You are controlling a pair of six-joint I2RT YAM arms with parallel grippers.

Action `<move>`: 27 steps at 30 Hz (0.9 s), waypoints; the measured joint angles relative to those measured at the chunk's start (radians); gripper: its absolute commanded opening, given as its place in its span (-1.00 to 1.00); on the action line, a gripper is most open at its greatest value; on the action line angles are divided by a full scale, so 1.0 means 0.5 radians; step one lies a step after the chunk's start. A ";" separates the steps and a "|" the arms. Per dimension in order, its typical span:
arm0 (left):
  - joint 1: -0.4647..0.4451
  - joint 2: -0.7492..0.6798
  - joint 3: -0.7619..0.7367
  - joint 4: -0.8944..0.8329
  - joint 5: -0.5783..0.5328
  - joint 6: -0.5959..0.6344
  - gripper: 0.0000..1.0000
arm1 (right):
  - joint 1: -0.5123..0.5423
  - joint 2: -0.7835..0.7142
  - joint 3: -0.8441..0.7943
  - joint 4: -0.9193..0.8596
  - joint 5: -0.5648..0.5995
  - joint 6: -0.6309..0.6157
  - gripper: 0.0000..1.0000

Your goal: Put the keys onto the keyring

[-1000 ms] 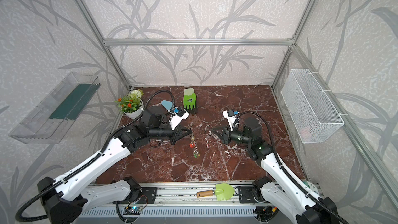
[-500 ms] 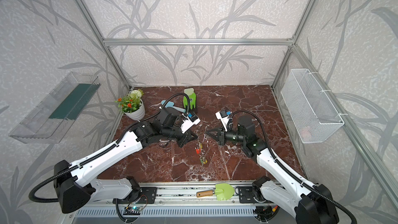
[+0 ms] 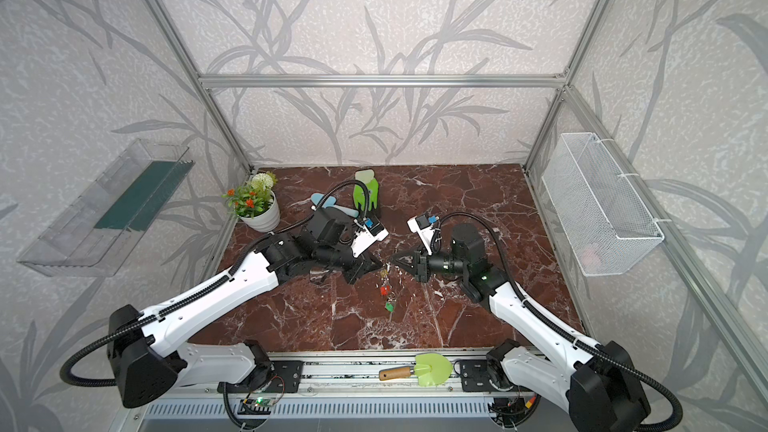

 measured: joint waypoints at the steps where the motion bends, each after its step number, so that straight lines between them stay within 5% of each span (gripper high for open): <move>1: 0.000 0.005 0.000 0.000 -0.002 0.000 -1.00 | 0.006 0.008 0.000 0.004 -0.001 0.000 -1.00; 27: -0.008 0.037 0.001 -0.001 -0.002 0.005 -1.00 | 0.051 0.050 0.013 -0.021 0.110 -0.008 -1.00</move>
